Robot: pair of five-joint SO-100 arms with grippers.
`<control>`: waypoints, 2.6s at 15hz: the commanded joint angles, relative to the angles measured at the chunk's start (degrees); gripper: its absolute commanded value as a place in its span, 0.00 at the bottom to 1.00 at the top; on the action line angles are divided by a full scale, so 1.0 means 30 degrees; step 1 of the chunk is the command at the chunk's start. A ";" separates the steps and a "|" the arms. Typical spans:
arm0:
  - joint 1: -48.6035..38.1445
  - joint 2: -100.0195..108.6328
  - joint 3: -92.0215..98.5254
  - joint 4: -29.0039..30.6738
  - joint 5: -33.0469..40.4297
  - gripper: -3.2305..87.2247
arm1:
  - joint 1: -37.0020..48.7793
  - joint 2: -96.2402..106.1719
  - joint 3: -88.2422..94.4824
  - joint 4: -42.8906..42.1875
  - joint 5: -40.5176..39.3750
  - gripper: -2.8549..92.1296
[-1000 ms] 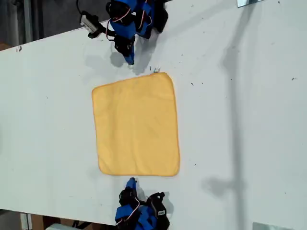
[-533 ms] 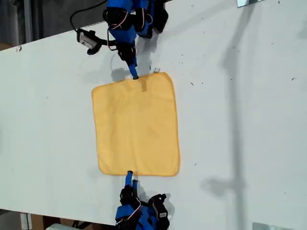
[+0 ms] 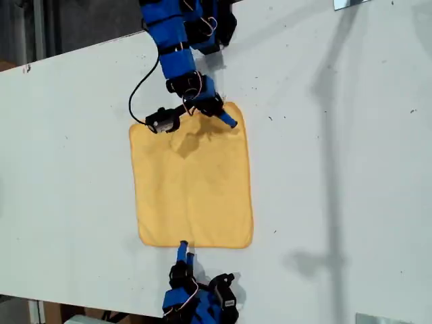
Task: Grasp corners of a square towel and fold twice.
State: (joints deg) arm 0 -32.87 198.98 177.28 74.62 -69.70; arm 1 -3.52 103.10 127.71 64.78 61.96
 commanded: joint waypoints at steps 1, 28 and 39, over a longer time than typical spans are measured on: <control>0.0264 0.0117 -0.0029 -0.0234 -0.0352 0.28 | -0.0439 -0.3457 -0.3252 -0.0205 -0.0059 0.45; 1.6934 -3.6416 -1.8721 -0.9873 -2.1094 0.01 | 0.0059 -0.6211 -0.4365 -0.0703 -0.0234 0.03; 1.2422 -3.8350 -3.3311 0.7061 -1.1455 0.01 | 0.0820 0.1641 -0.8408 0.4600 -0.1670 0.03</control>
State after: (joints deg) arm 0 8.00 77.43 77.96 94.04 -106.88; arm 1 -3.96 100.72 106.17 77.43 58.97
